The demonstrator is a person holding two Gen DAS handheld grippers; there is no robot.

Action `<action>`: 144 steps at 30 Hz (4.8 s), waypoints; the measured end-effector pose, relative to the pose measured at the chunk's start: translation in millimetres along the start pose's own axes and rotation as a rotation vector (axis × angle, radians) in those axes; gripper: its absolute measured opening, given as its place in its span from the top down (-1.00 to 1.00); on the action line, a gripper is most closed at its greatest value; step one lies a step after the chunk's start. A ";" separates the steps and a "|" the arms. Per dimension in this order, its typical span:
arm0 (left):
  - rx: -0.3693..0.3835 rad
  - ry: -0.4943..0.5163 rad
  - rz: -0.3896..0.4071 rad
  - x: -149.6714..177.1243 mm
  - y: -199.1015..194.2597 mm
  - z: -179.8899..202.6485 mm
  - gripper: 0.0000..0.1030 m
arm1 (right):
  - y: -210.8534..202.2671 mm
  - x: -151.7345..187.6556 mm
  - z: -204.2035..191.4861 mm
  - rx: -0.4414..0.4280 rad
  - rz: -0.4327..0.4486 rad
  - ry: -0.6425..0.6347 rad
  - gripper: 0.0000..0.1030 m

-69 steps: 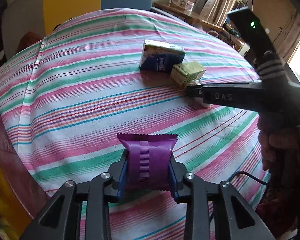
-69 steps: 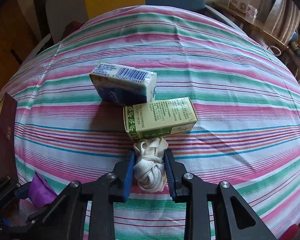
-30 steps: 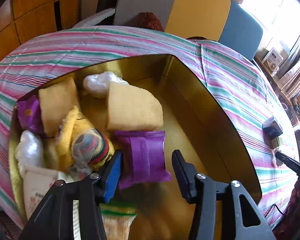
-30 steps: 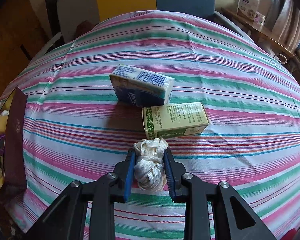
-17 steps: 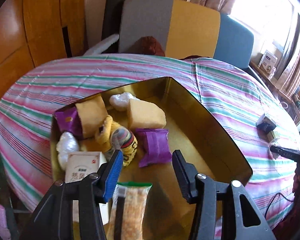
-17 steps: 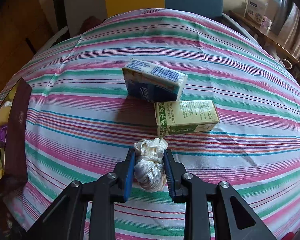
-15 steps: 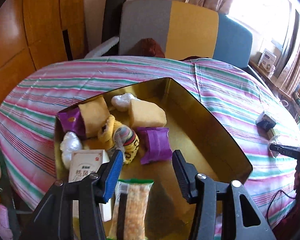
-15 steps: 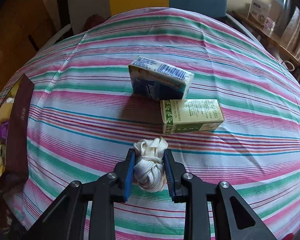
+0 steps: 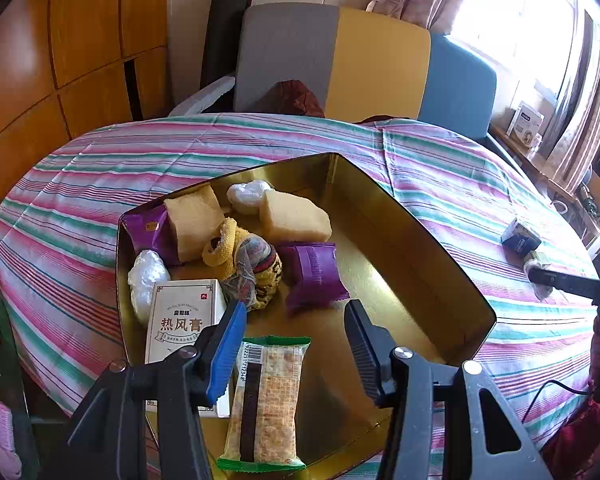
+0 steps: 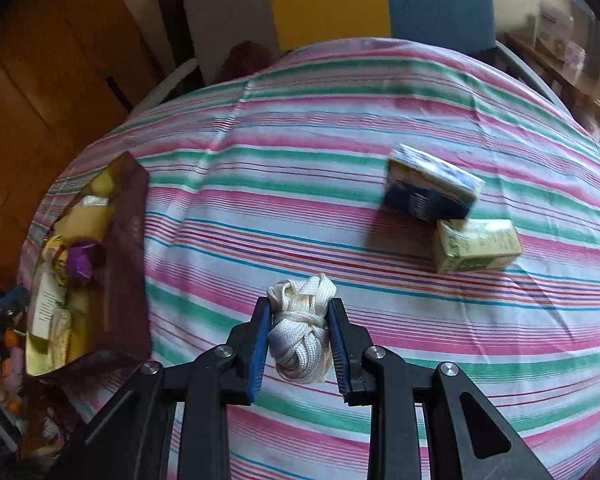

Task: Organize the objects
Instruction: 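Carry the white cord into the gold tray and open the right gripper, then grasp the blue tissue pack with the left gripper while the right gripper grasps the green box, then carry the tissue pack into the gold tray and open the left gripper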

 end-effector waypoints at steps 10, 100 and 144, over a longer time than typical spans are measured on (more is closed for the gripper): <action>-0.006 -0.029 0.002 2.8 -2.8 -15.1 0.00 | -16.9 -18.9 -156.4 -0.250 0.076 -0.235 0.45; 0.299 0.399 -0.208 -28.8 92.5 308.5 -0.46 | -52.2 8.0 192.7 0.125 0.260 0.748 -0.55; 0.407 0.271 -0.212 1.4 40.4 220.1 -0.46 | 13.8 -24.6 154.5 0.190 0.079 0.404 -0.95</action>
Point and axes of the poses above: each gripper's, at about its wrist camera, not at the fingertips, and y roughly the way its jaws point, z to its right, x to its underside, the point moved 4 cm from there along y, roughly the way its jaws point, and after that the axes turned 4 degrees about -y, right-handed, at the moved point
